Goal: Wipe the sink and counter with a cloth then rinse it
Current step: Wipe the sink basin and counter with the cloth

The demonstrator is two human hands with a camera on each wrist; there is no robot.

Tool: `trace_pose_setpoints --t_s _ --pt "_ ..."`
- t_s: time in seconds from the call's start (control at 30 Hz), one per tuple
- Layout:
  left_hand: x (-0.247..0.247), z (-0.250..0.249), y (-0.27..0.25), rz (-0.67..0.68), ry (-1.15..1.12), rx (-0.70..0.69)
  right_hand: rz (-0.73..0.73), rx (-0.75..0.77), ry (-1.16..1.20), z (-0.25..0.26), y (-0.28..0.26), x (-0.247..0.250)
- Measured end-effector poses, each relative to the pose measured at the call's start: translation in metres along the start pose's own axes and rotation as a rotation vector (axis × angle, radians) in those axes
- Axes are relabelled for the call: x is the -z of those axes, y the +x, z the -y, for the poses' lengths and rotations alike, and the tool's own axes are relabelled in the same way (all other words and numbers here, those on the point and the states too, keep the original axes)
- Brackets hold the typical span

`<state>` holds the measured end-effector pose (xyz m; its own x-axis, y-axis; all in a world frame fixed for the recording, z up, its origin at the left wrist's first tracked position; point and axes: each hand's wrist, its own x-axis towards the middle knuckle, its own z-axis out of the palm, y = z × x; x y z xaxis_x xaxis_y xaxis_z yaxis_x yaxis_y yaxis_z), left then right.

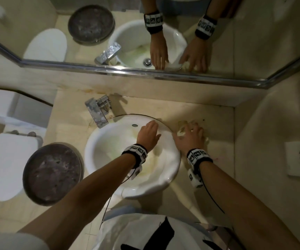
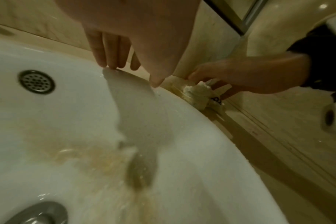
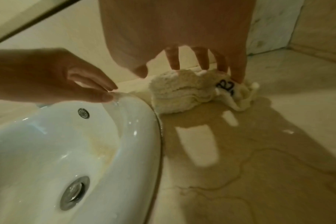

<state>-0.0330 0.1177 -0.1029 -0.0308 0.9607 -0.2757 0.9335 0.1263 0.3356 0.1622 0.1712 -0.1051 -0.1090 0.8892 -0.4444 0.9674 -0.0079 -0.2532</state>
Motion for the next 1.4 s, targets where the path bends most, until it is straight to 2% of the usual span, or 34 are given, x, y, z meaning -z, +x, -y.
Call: trace_pose_setpoints --t_s 0.17,0.37,0.43,0.53,0.63,0.73,0.83,0.97,1.03,1.13,1.23,1.4 --pt "0.007 -0.001 0.003 0.113 0.015 0.019 0.036 0.033 0.031 -0.003 0.008 0.013" --pt "0.012 -0.002 0.011 0.193 0.084 0.035 -0.084 0.122 0.412 -0.041 -0.006 0.04" --pt "0.01 0.001 0.012 0.2 0.091 0.036 -0.148 0.066 0.457 -0.053 -0.013 0.046" --pt "0.01 0.002 0.014 0.208 0.1 0.019 -0.332 -0.064 0.565 -0.077 -0.024 0.049" --pt "0.012 0.004 0.013 0.203 0.112 0.0 -0.402 -0.208 0.662 -0.103 -0.03 0.046" --pt "0.012 0.003 0.014 0.197 0.13 0.004 -0.381 -0.331 0.578 -0.12 -0.034 0.041" --pt "0.012 0.001 0.017 0.192 0.157 0.009 -0.386 -0.316 0.525 -0.122 -0.032 0.039" --pt "0.014 -0.002 0.018 0.19 0.183 0.018 -0.134 -0.197 0.291 -0.124 -0.024 0.033" --pt "0.015 -0.002 0.019 0.182 0.179 0.024 -0.068 -0.171 0.26 -0.124 -0.019 0.028" --pt "0.015 -0.001 0.02 0.177 0.177 0.027 -0.115 -0.211 0.306 -0.115 -0.018 0.026" --pt "0.016 -0.002 0.018 0.171 0.17 0.028 -0.176 -0.297 0.489 -0.112 -0.021 0.015" --pt "0.016 0.0 0.016 0.166 0.17 0.004 -0.221 -0.32 0.636 -0.102 -0.018 0.013"
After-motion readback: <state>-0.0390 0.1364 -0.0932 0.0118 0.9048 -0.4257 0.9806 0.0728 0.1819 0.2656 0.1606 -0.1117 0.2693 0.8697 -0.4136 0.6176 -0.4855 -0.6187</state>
